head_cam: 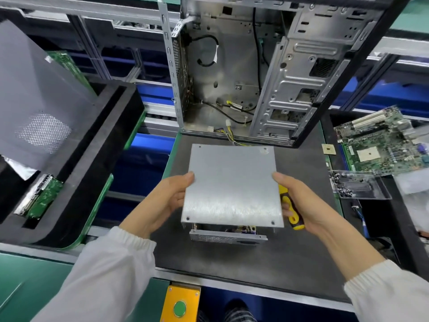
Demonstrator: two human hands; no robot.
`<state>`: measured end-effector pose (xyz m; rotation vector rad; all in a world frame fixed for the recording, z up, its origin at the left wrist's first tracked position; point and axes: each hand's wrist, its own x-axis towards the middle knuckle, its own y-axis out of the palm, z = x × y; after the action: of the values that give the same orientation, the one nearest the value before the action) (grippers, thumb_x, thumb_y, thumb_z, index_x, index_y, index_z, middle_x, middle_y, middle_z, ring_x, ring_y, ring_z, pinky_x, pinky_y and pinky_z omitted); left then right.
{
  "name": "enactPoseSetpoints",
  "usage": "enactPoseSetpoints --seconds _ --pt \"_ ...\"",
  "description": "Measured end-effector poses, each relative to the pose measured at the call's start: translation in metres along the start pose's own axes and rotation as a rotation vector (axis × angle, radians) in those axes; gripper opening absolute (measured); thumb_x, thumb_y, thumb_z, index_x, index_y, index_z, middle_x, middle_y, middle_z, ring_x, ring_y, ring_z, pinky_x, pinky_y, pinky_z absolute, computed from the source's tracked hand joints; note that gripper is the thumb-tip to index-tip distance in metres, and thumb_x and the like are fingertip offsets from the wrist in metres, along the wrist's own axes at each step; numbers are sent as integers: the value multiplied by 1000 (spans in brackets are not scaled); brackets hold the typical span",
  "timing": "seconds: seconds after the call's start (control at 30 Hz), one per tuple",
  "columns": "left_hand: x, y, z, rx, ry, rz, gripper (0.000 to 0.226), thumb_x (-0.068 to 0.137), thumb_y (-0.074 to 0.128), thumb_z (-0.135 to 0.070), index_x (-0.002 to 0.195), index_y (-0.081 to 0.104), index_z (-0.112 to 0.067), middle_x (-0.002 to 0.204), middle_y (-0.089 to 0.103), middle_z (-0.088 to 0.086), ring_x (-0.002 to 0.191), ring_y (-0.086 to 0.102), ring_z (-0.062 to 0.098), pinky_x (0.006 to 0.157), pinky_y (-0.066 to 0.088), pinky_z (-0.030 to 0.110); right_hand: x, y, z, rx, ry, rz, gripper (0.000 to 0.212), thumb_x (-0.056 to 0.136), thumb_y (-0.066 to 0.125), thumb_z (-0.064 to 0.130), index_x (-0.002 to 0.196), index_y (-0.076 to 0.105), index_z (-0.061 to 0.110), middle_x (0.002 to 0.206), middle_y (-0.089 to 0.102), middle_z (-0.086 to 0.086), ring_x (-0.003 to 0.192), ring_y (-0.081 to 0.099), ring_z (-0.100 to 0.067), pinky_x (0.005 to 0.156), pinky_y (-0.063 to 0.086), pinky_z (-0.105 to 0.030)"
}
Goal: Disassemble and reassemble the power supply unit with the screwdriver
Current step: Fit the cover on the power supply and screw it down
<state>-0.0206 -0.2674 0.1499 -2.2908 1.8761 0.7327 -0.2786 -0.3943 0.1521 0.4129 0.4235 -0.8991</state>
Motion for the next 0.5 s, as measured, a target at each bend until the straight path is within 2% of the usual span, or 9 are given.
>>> enactPoseSetpoints --seconds 0.07,0.17,0.27,0.33,0.4,0.5 --pt "-1 -2 10 29 -32 8 56 88 61 -45 129 57 -8 124 68 9 114 65 27 100 49 43 2 -2 -13 -17 10 -8 48 67 75 48 89 55 11 52 44 9 41 32 -6 33 27 -17" --pt "0 -6 23 57 -69 22 59 85 52 -44 131 56 -6 125 67 11 117 62 29 107 43 48 5 -3 -30 -38 44 -25 47 63 73 54 81 53 15 58 45 8 46 33 -7 35 28 -18" --pt "4 -8 33 152 -82 30 59 90 58 -45 129 55 -1 124 66 15 117 61 34 107 43 50 8 -6 -46 -60 71 -23 51 63 72 54 88 54 13 59 47 9 47 33 -7 37 28 -19" --pt "8 -9 37 245 -69 4 60 86 57 -47 122 58 1 116 69 18 111 64 37 102 48 48 10 -9 -53 -78 88 -8 53 65 70 54 91 53 11 59 48 10 49 33 -8 38 28 -20" --pt "12 -10 39 329 -61 -26 58 81 57 -51 114 61 -4 107 72 14 103 67 34 91 54 37 13 -11 -55 -90 98 10 50 66 69 53 90 53 12 60 49 10 49 33 -8 39 28 -20" --pt "19 -10 44 469 -31 -65 33 93 55 -44 100 62 -12 91 74 3 87 70 24 79 54 36 18 -15 -52 -128 108 25 40 69 67 51 85 55 16 59 50 11 50 32 -8 39 27 -20"
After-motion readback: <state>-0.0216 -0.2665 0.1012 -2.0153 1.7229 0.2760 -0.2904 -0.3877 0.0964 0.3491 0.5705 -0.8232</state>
